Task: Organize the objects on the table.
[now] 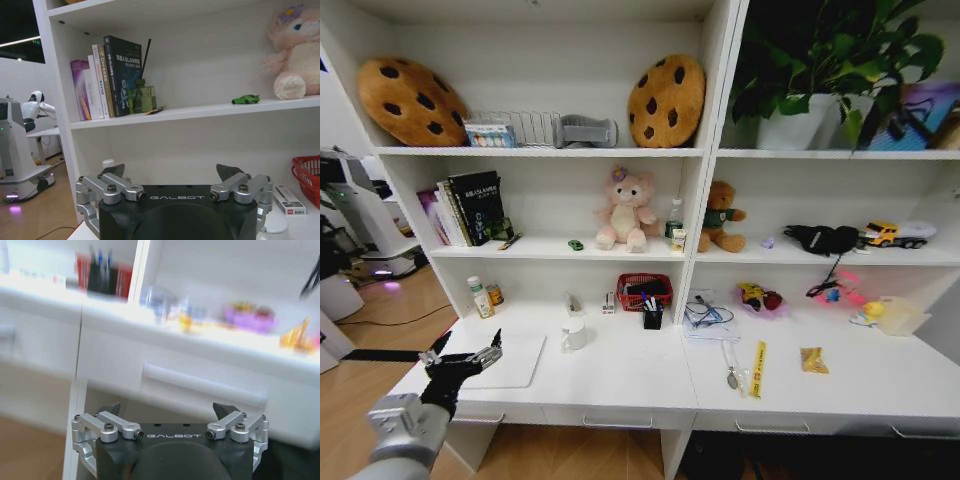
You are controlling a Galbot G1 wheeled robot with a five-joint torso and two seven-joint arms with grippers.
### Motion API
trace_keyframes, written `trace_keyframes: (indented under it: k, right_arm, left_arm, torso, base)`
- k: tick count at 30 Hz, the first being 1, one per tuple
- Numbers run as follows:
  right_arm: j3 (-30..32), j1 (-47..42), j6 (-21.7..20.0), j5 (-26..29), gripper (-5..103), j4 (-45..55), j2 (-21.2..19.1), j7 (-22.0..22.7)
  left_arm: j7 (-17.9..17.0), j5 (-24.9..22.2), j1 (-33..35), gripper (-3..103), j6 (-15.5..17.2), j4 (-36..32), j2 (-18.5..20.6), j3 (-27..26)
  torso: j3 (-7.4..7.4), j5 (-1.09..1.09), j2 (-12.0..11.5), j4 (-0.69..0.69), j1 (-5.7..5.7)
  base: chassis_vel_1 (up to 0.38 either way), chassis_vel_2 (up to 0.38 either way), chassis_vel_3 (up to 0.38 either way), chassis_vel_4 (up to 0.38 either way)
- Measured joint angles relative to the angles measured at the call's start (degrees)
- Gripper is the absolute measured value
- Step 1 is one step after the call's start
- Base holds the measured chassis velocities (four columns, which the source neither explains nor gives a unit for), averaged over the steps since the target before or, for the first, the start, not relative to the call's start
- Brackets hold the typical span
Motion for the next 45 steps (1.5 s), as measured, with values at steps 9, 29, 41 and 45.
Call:
trace_keyframes:
  k: [9, 29, 41, 45]
  right_arm:
    - [12.23, -6.85, -4.97, 11.17, 100, 21.17, -1.62, 0.03]
    - [19.53, 14.03, -22.68, 18.77, 100, 16.83, -7.42, 4.09]
    - [12.62, 22.61, -41.61, 24.93, 100, 22.47, -10.84, 10.89]
    - [11.73, 23.84, -51.45, 29.97, 100, 26.79, -13.26, 12.84]
  left_arm:
    - [0.0, 0.0, 0.0, 100, 0.0, 0.0, 0.0, 0.0]
    - [0.01, 0.0, 0.0, 100, 0.0, 0.0, 0.0, -0.01]
    - [0.01, 0.0, 0.0, 100, 0.0, -0.01, -0.01, 0.0]
    - [0.02, 0.0, 0.0, 100, 0.0, 0.0, -0.01, 0.0]
  torso:
    - [0.01, -0.03, -0.01, 0.02, 0.01]
    - [0.02, 0.02, -0.03, 0.01, 0.03]
    - [0.02, -0.01, -0.02, 0.02, 0.02]
    - [0.01, -0.03, -0.02, 0.05, 0.02]
  base:
    - [0.0, 0.0, 0.0, 0.0]
    - [-0.092, -0.085, 0.092, 0.092]
    - [-0.252, -0.25, 0.235, 0.244]
    - [-0.054, -0.101, 0.092, 0.085]
